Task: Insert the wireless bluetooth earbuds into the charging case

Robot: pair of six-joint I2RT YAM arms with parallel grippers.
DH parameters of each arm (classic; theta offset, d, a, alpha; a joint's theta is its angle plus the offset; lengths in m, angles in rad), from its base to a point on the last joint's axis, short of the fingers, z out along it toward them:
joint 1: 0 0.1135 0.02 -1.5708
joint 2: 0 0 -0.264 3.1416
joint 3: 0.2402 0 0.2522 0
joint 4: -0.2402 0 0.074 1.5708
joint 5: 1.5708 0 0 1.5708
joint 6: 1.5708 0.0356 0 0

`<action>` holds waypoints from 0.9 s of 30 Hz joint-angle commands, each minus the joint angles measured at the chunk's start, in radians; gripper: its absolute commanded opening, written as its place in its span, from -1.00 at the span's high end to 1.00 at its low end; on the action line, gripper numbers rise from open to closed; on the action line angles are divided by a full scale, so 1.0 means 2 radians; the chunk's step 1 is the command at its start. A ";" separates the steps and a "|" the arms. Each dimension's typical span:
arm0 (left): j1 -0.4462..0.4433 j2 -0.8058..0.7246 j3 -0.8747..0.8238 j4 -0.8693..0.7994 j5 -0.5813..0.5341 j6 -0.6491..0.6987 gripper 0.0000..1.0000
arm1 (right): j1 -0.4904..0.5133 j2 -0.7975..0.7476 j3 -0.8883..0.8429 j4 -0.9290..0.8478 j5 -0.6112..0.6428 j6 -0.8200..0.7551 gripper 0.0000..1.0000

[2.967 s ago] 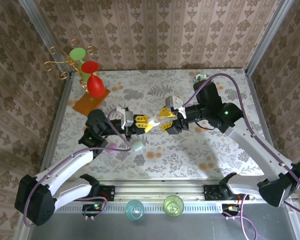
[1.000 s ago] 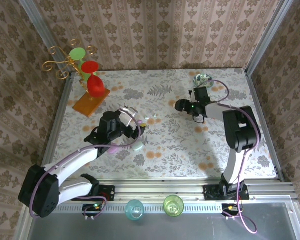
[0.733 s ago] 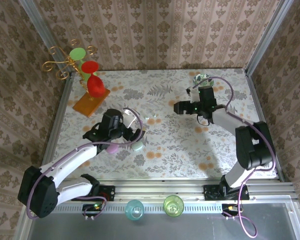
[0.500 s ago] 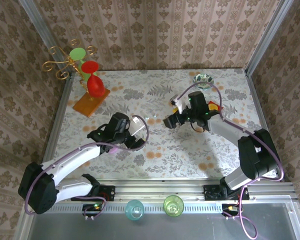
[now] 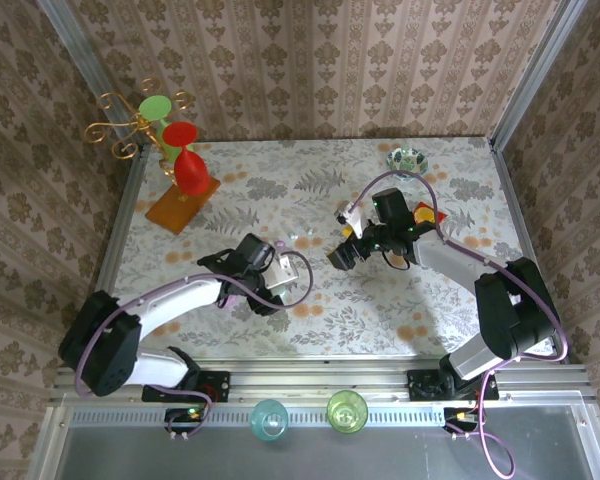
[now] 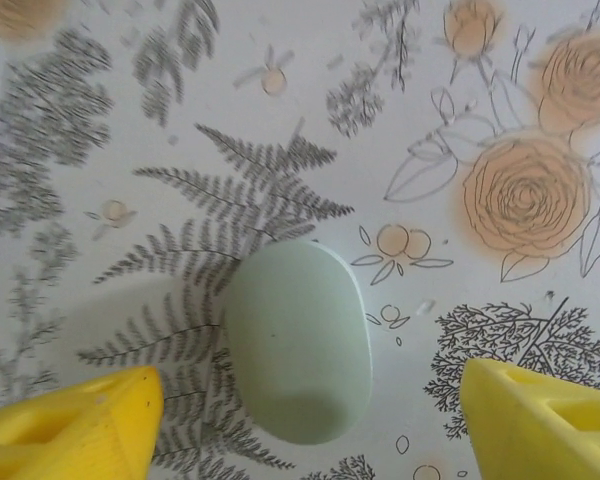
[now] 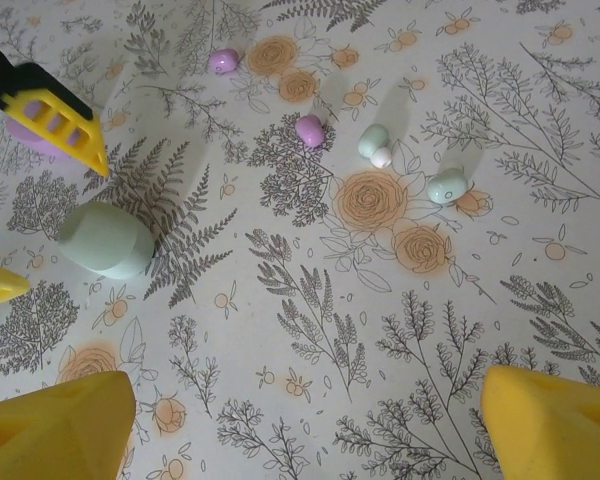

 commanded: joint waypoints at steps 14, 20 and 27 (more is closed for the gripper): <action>-0.002 0.078 0.005 0.024 0.002 -0.001 0.16 | -0.002 -0.031 0.007 -0.036 0.018 -0.017 -0.81; -0.002 0.061 0.006 0.023 0.010 0.000 0.42 | -0.006 -0.070 -0.008 -0.011 0.005 0.045 -0.81; -0.001 0.007 0.023 0.041 0.023 0.001 0.39 | -0.048 -0.152 -0.059 0.041 0.051 0.341 -0.69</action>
